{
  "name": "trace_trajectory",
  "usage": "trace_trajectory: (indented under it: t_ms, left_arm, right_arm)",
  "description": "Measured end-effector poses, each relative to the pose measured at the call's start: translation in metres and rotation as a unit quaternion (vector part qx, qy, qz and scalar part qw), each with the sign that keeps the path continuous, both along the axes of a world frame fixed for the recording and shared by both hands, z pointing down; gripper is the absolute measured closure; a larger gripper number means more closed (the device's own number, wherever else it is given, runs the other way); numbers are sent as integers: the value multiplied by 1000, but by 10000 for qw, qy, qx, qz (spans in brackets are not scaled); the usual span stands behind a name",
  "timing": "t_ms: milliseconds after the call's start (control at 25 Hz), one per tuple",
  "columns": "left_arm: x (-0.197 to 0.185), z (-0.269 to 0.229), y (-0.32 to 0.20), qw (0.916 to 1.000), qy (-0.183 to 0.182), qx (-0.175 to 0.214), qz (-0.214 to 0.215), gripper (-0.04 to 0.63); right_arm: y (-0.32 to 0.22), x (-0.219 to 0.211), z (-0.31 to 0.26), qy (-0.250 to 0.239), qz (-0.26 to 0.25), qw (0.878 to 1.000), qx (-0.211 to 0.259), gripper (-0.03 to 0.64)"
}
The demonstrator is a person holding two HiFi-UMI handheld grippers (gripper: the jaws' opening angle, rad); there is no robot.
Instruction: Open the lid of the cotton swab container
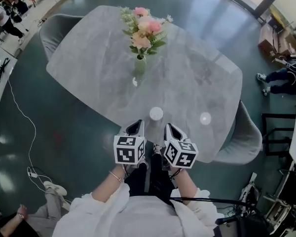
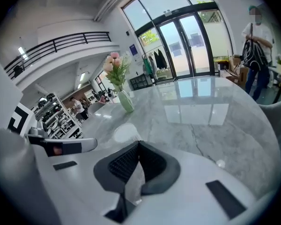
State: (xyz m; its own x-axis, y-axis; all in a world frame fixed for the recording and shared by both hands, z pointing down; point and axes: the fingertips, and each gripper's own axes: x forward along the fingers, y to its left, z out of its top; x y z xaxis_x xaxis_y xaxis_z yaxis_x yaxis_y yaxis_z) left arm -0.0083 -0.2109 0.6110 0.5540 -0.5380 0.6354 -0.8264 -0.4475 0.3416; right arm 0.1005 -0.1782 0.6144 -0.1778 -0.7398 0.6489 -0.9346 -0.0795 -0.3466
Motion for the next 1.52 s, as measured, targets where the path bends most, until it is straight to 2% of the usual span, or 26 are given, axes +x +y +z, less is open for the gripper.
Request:
trace_trajectory:
  t_ms: [360,600,880,920,1000,1240,1520]
  left_arm:
    - [1,36,3,9993,-124,-334,-86,588]
    - [-1,43,-1,9989,-140,-407,-190,588]
    - [-1,51,-4,9982,-185,-483,-315,588]
    - [-1,52,-5,9981,-191,-486,-334,588]
    - [-1,53,-6,9978,-206,-495,-378,588]
    - [-5,54,-7,9967,-256,-527,-557,588]
    - [-10,59,-11,9948,-294,-574,-789,588]
  right_arm:
    - [-2,-7,32,-170,-217,9994,-225,557]
    - [-8,-14,38,-78,-848,9961,-236,555]
    - [-8,-14,44,-75,-1173,9927,-281,551]
    - [-9,-14,44,-66,-1227,9920,-283,540]
    - [-10,-16,46,-53,-1348,9904,-292,463]
    - [-13,-19,48,-82,-1693,9851,-298,434]
    - [-21,-28,54,-27,-2364,9713,-266,353]
